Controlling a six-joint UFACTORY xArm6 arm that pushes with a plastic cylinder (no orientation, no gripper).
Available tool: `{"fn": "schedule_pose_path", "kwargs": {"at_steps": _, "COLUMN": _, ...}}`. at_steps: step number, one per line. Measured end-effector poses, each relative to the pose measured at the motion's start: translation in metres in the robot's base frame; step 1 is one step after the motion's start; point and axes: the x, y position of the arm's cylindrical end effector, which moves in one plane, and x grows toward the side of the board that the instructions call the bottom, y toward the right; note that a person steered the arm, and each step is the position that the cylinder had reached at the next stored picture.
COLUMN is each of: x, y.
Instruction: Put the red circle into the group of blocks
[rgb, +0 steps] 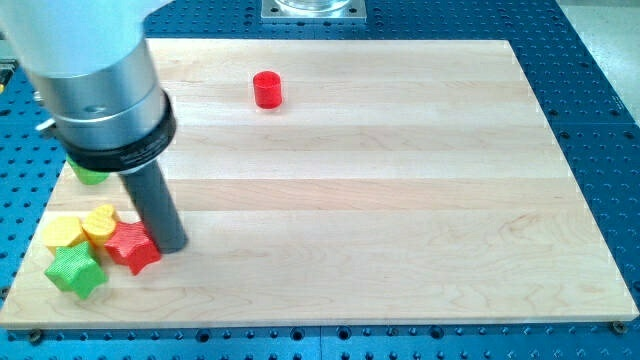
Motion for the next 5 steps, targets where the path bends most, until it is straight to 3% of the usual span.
{"fn": "schedule_pose_path", "kwargs": {"at_steps": 1, "x": -0.012, "y": 0.015}}
{"fn": "schedule_pose_path", "kwargs": {"at_steps": 3, "x": -0.168, "y": 0.166}}
{"fn": "schedule_pose_path", "kwargs": {"at_steps": 4, "x": -0.232, "y": 0.189}}
{"fn": "schedule_pose_path", "kwargs": {"at_steps": 5, "x": -0.258, "y": 0.150}}
